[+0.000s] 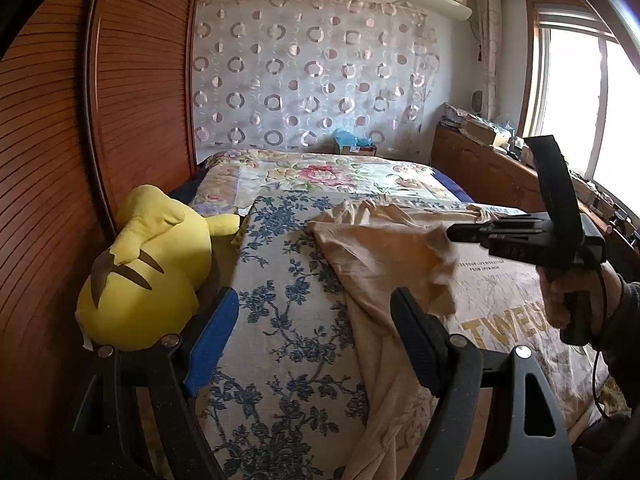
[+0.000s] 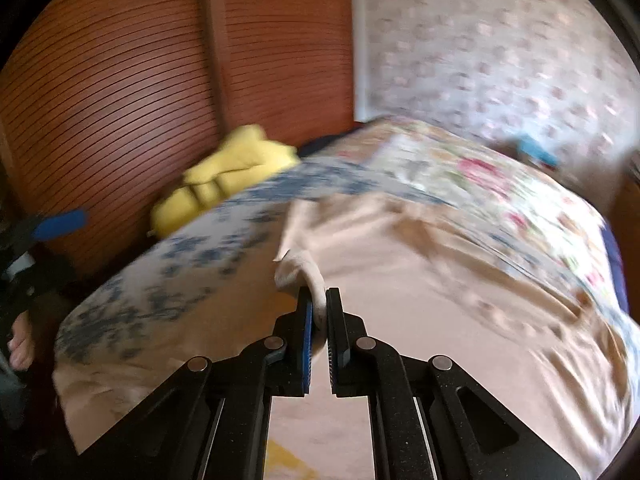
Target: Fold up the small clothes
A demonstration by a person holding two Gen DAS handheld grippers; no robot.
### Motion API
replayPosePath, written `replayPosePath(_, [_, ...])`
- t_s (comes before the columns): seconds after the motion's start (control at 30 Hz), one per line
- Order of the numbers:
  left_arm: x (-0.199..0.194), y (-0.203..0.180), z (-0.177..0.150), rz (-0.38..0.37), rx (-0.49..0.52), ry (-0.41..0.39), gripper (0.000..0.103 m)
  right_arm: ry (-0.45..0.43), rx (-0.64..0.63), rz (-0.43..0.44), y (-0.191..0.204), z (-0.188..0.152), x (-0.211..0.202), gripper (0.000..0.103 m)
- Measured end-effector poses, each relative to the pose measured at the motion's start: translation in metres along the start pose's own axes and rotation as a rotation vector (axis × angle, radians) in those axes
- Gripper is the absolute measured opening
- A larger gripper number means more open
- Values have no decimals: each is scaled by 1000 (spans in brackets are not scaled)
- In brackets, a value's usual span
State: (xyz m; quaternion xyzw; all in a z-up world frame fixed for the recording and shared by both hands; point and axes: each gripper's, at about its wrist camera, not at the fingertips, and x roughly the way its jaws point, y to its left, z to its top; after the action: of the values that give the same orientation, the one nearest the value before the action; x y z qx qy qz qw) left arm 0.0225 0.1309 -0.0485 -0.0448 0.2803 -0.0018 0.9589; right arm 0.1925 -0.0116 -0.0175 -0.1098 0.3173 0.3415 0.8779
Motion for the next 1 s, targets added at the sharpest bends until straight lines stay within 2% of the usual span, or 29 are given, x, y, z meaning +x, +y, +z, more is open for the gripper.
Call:
replayPosePath(0.07, [2, -2, 0, -1, 1, 5, 79, -11, 26, -50, -9, -4, -1, 9])
replayPosePath(0.13, [4, -5, 0, -7, 1, 10, 79, -11, 48, -77, -14, -7, -2, 34])
replayPosePath(0.17, [5, -6, 0, -8, 2, 12, 79, -13, 59, -66, -14, -9, -4, 37])
replayPosePath(0.37, [8, -15, -4, -22, 11, 26, 79, -5, 48, 43, -8, -19, -5, 37])
replayPosePath(0.43, [9, -18, -6, -28, 13, 32, 79, 6, 32, 55, -4, -21, -1, 37])
replayPosePath(0.67, [11, -24, -10, -41, 13, 46, 79, 72, -7, -4, -5, -9, 45, 37])
replayPosePath(0.87, [12, -28, -12, -51, 9, 57, 79, 140, -12, -88, -18, -13, 50, 37])
replayPosePath(1.0, [15, -34, -15, -62, 13, 72, 79, 133, -3, -146, -34, -23, 32, 37])
